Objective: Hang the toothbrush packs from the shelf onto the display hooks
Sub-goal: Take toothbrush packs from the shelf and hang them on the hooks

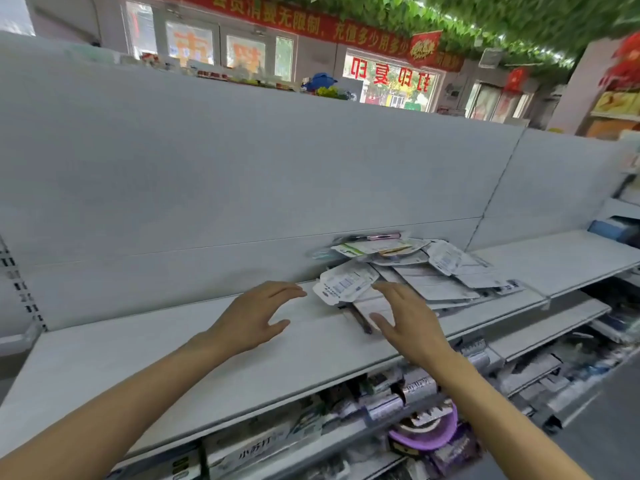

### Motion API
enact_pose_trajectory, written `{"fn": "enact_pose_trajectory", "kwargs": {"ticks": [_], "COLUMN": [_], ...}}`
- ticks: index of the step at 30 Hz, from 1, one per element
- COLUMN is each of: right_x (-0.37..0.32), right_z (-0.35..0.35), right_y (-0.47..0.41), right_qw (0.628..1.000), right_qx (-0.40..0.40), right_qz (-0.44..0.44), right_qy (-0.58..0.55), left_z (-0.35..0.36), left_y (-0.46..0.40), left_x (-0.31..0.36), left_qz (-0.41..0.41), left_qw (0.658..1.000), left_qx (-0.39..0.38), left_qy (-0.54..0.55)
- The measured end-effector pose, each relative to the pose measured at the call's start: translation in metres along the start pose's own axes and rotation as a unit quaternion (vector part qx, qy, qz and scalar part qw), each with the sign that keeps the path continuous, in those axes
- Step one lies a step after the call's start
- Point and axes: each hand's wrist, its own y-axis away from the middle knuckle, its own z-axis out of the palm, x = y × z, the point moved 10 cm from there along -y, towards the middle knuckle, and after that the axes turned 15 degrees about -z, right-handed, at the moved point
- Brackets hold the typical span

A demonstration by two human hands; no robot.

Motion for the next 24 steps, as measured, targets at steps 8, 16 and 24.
{"fn": "enact_pose_trajectory", "kwargs": {"ticks": [8,16,24], "right_x": [0.096,0.133,0.145], "right_z": [0.024,0.048,0.021], "right_y": [-0.082,-0.129,-0.12], "right_qw": [0.999,0.997,0.993], "right_qx": [0.025,0.039,0.116], "right_qz": [-0.039,-0.043,-0.003], "right_qy": [0.011,0.046,-0.026], "left_z": [0.063,0.084,0.03], "left_y": [-0.1,-0.137,-0.114], "left_x": [0.011,0.027,0.034], "left_qz": [-0.042,0.023,-0.123], "left_qw": [0.999,0.998,0.943], "left_qx": [0.006,0.047,0.176], "left_qy": [-0.017,0.018,0.255]}}
